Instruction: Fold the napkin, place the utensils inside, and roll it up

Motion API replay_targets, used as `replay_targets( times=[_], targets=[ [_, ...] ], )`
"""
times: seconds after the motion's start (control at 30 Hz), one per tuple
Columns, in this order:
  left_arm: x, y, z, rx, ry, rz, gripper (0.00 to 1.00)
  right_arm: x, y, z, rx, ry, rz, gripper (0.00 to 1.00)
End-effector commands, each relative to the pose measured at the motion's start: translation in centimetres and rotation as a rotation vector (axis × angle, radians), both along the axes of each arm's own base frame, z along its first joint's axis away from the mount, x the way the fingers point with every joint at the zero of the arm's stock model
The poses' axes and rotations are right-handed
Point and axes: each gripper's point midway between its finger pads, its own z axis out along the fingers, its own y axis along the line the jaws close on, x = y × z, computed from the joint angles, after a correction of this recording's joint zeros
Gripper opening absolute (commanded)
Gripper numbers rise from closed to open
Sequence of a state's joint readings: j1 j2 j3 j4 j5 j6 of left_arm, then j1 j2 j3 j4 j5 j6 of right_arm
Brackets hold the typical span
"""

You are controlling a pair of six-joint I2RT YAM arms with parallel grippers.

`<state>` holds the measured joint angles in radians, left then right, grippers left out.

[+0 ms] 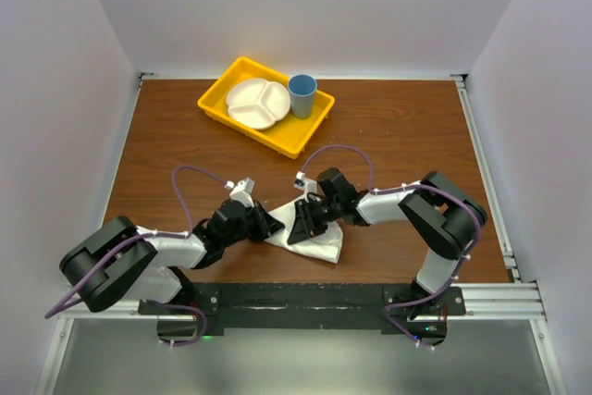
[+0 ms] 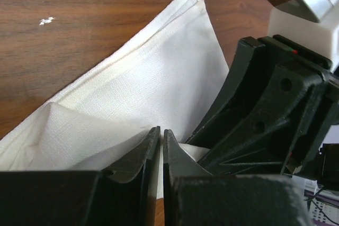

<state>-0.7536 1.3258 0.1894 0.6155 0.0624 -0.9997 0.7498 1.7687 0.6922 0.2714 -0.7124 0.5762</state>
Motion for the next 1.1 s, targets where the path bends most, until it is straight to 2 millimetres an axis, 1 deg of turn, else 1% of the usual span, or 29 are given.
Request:
replay_targets(
  times=[0.0,0.03,0.07,0.1,0.13,0.17,0.2,0.23,0.27,0.3,0.33,0.37,0.4,0.43,0.5,0.57,0.6,0.7,0.8,0.83,0.9,0.93,0.97,1.0,1.03,1.07],
  targets=[
    [-2.4,3.2,-4.8,0.149,0.111,0.026,0.11,0.6,-4.4,-2.0,-0.331,-0.186,0.032,0.43],
    [-2.5,3.3,-4.9,0.153,0.113,0.027,0.1,0.6,-3.8,-0.5,-0.328,-0.257,0.055,0.49],
    [-2.4,3.3,-4.8,0.152,0.11,0.028,0.1,1.2,-4.8,-0.4,-0.41,-0.339,0.049,0.61],
    [-2.4,3.4,-4.8,0.156,0.108,0.029,0.09,1.2,-4.7,0.2,-0.428,-0.396,0.057,0.65],
    [-2.5,3.4,-4.8,0.161,0.11,0.028,0.09,0.6,-3.7,1.8,-0.409,-0.469,0.084,0.69],
    [-2.4,3.4,-4.7,0.16,0.108,0.027,0.09,1.1,-4.2,2.0,-0.453,-0.531,0.076,0.71],
    [-2.4,3.4,-4.8,0.163,0.109,0.026,0.09,1.2,-4.3,2.4,-0.465,-0.567,0.076,0.72],
    [-2.5,3.5,-4.8,0.169,0.112,0.026,0.09,0.6,-3.9,3.0,-0.468,-0.616,0.097,0.73],
    [-2.3,3.4,-4.6,0.165,0.108,0.028,0.09,1.0,-4.4,3.0,-0.518,-0.676,0.095,0.73],
    [-2.3,3.4,-4.7,0.168,0.109,0.027,0.08,0.1,-3.8,3.3,-0.515,-0.708,0.127,0.73],
    [-2.3,3.3,-4.6,0.168,0.107,0.024,0.08,-0.1,-3.5,3.8,-0.514,-0.747,0.132,0.73],
    [-2.2,3.3,-4.4,0.168,0.104,0.023,0.08,0.3,-3.5,4.1,-0.547,-0.804,0.12,0.74],
    [-2.2,3.4,-4.5,0.173,0.108,0.024,0.08,-0.3,-2.8,4.5,-0.539,-0.823,0.138,0.75],
    [-2.2,3.5,-4.6,0.177,0.108,0.024,0.08,-0.4,-3.0,3.7,-0.575,-0.81,0.16,0.75],
    [-2.2,3.6,-4.5,0.174,0.109,0.023,0.08,-0.8,-2.3,3.4,-0.592,-0.825,0.18,0.74],
    [-2.2,3.7,-4.6,0.176,0.111,0.018,0.07,-1.2,-1.7,2.4,-0.619,-0.837,0.203,0.74],
    [-2.2,3.8,-4.6,0.178,0.113,0.015,0.07,-1.7,-1.6,2.0,-0.635,-0.85,0.22,0.74],
    [-2.2,4.0,-4.8,0.182,0.117,0.016,0.07,-1.7,-0.9,1.3,-0.676,-0.89,0.214,0.73],
    [-2.2,4.3,-4.9,0.181,0.122,0.014,0.07,-1.0,-1.0,0.4,-0.742,-0.907,0.192,0.68],
    [-2.1,4.4,-4.9,0.181,0.123,0.018,0.07,-0.6,-1.2,0.3,-0.767,-0.919,0.17,0.62],
    [-2.2,4.4,-4.7,0.177,0.12,0.007,0.07,-0.4,-1.2,-0.2,-0.789,-0.914,0.157,0.54],
    [-1.9,4.5,-4.5,0.171,0.112,0.013,0.07,-0.4,-1.0,-0.3,-0.784,-0.909,0.155,0.39],
    [-1.9,4.6,-4.4,0.18,0.116,0.011,0.08,-0.5,-0.8,-0.4,-0.77,-0.901,0.156,0.29],
    [-1.4,4.4,-3.8,0.184,0.093,0.004,0.09,-0.7,-0.5,-0.5,-0.753,-0.884,0.158,0.22],
    [-0.9,4.2,-2.7,0.177,0.064,0.004,0.12,-1.5,0.3,-0.8,-0.701,-0.846,0.178,0.15],
    [-0.9,4.5,-2.6,0.205,0.07,0.008,0.16,-1.6,0.4,-1.1,-0.679,-0.809,0.182,0.12]
  ],
)
